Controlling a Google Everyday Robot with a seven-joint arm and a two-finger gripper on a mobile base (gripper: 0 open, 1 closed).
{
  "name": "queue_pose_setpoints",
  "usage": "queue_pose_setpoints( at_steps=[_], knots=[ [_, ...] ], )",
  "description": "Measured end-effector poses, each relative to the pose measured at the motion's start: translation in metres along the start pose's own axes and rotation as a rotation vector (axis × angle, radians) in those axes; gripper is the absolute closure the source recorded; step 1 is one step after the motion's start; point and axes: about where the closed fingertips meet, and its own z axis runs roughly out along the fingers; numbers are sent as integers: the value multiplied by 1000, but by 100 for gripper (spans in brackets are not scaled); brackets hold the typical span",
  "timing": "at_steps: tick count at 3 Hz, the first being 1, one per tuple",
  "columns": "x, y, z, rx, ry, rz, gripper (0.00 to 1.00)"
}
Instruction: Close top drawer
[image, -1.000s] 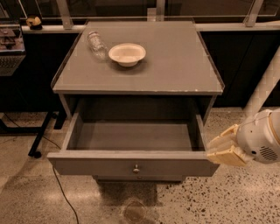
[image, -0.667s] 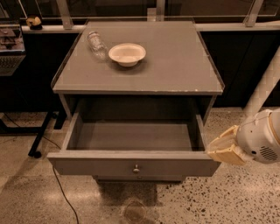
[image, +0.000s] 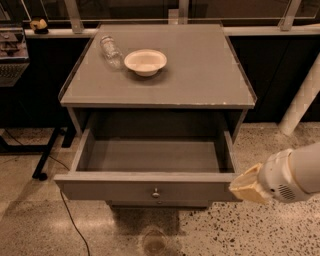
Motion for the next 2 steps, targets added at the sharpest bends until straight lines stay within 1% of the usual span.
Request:
queue_pose_setpoints(
  at_steps=[1,2],
  knots=[
    [31,-3,57,-40,-10,84,100],
    [53,-4,94,-45,-8,139,100]
  ],
)
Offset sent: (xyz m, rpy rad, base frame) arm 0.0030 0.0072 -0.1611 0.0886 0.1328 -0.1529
